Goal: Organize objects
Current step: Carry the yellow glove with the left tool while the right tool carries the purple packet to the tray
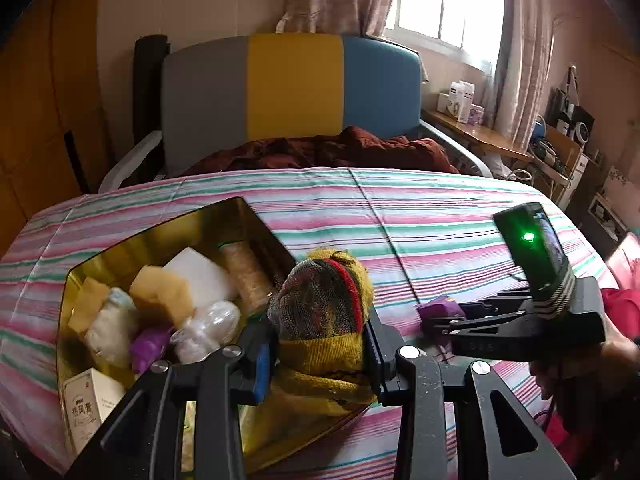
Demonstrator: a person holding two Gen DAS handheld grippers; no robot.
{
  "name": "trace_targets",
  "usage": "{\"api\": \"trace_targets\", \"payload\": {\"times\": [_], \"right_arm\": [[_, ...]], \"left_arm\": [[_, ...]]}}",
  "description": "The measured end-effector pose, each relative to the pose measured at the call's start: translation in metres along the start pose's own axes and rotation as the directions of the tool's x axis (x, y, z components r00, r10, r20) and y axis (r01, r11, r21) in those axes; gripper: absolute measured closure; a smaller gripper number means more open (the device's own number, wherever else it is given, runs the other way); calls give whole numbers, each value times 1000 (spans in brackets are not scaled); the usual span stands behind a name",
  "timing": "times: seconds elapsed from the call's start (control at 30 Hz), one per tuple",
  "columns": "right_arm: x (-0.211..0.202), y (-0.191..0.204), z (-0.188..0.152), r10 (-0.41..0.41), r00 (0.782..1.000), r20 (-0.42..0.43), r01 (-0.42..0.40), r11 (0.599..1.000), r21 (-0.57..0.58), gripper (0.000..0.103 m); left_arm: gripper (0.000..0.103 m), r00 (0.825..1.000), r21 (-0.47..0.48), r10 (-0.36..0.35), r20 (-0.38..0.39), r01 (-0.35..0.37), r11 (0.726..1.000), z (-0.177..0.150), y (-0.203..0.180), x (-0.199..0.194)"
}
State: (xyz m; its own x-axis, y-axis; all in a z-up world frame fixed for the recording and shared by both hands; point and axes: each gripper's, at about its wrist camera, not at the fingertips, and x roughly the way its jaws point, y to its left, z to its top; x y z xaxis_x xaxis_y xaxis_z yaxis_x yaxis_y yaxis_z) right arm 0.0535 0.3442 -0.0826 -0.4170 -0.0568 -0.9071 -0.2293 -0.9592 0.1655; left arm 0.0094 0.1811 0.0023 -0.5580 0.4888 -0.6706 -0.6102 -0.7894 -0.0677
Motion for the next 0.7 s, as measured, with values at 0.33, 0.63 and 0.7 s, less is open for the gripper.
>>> {"api": "trace_targets", "payload": {"times": [0.33,0.63,0.7], "right_arm": [[-21,12,14,29,994,108,-32,999,26,69],[-40,101,49,160,972,171,-127,973,-193,69],[-34,121,54,176,973,151,-137,962,-236,69]], "left_arm": [[65,999,-126,25,23,-22,992,-16,58,-22],[65,989,-331,147,26,-130,935,-42,148,-54],[65,988,-354,154,10,-140,925,-48,157,-52]]}}
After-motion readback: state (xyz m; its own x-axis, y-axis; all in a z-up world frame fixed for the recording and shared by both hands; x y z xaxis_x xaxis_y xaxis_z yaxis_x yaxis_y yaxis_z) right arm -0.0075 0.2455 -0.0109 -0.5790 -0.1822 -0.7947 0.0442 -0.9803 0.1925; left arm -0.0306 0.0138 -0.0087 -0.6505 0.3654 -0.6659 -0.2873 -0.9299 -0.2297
